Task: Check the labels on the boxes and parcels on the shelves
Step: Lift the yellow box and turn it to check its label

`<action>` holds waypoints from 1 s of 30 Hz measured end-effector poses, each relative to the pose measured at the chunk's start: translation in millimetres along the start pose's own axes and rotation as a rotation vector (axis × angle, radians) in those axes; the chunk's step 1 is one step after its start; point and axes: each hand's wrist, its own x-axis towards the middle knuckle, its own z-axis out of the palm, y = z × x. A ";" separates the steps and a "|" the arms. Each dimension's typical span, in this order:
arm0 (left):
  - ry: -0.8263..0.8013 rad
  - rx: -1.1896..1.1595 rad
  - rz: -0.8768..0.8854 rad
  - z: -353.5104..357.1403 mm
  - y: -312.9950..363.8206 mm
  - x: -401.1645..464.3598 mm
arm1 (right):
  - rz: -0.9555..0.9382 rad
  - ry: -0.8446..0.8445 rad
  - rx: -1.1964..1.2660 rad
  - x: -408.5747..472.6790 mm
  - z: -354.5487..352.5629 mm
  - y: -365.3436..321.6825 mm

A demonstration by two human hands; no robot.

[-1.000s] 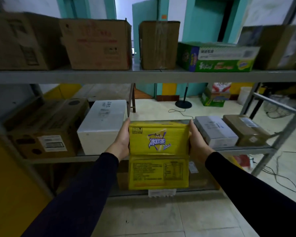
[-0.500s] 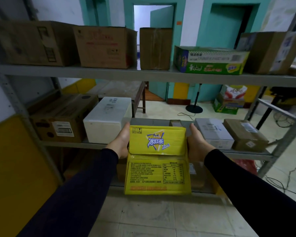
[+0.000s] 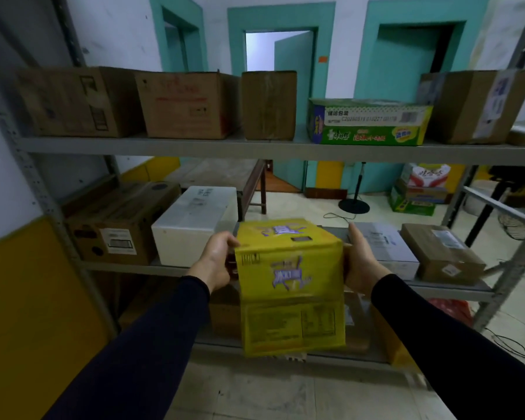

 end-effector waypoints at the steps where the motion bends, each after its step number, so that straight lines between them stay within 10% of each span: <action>1: -0.016 0.026 0.014 -1.4 0.2 -1.1 | -0.014 0.022 -0.041 4.4 -2.9 -1.4; 24: -0.118 0.553 0.357 -46.6 22.7 24.9 | -0.217 -0.090 -0.477 -13.9 30.2 15.4; 30: -0.212 0.560 0.436 -55.0 20.7 20.9 | -0.217 -0.060 -0.172 -18.3 39.0 -9.2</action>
